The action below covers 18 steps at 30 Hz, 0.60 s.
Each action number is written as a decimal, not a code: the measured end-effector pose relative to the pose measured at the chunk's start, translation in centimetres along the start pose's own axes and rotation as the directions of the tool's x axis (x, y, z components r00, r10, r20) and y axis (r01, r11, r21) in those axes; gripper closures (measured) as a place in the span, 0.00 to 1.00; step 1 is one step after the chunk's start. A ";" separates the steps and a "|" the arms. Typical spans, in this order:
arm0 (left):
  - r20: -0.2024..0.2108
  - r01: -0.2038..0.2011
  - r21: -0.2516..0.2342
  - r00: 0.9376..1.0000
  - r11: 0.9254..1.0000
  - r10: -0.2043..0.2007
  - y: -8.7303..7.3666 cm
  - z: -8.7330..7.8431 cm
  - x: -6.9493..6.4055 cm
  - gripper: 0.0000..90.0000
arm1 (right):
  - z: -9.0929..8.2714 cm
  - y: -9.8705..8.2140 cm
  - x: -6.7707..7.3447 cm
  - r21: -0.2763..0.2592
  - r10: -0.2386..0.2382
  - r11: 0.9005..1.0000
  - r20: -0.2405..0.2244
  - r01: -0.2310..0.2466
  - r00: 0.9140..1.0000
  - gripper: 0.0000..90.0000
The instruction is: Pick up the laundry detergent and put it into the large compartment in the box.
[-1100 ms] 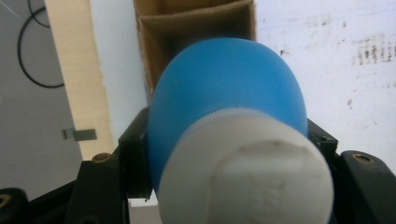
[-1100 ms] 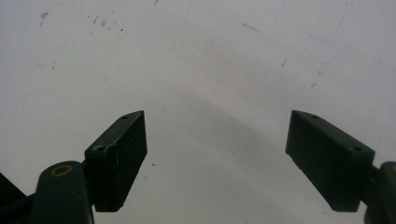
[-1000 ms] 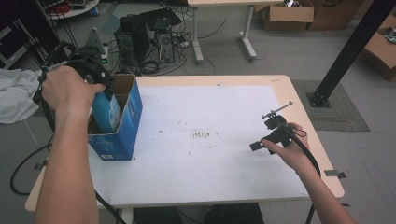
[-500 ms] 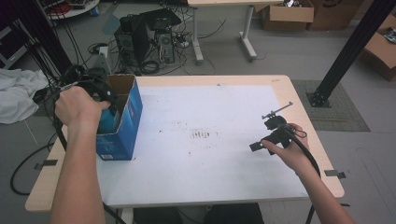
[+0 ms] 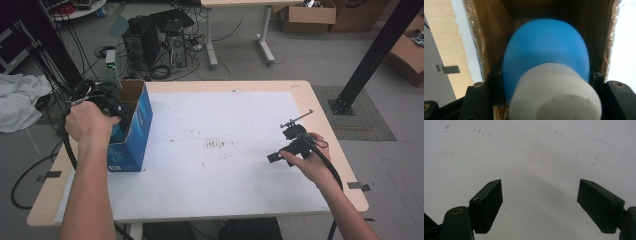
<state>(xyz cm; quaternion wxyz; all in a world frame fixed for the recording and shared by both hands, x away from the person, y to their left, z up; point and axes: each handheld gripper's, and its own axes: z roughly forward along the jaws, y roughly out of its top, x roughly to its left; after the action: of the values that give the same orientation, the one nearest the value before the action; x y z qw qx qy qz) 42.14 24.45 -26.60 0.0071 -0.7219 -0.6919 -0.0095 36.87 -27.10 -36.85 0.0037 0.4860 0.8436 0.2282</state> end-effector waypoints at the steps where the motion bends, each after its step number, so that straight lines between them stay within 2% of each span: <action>1: 0.001 0.000 0.005 1.000 1.000 0.000 0.0 0.3 -0.1 0.42 | 0.0 0.0 0.0 0.003 -0.007 1.000 0.002 0.007 1.000 0.23; 12: 0.006 0.008 0.025 1.000 1.000 -0.008 0.2 1.4 0.0 0.42 | 0.1 0.1 0.2 0.004 -0.006 1.000 0.000 0.006 1.000 0.23; 18: 0.005 0.009 0.025 1.000 1.000 -0.009 0.2 1.5 0.0 0.42 | 0.3 0.2 0.2 0.008 -0.011 1.000 0.000 0.011 1.000 0.23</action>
<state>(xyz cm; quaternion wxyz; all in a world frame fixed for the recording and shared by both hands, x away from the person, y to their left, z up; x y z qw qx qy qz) 42.37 24.45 -28.13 0.0143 -0.7185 -0.6954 0.0010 36.94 -26.75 -36.98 0.0033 0.4814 0.8472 0.2249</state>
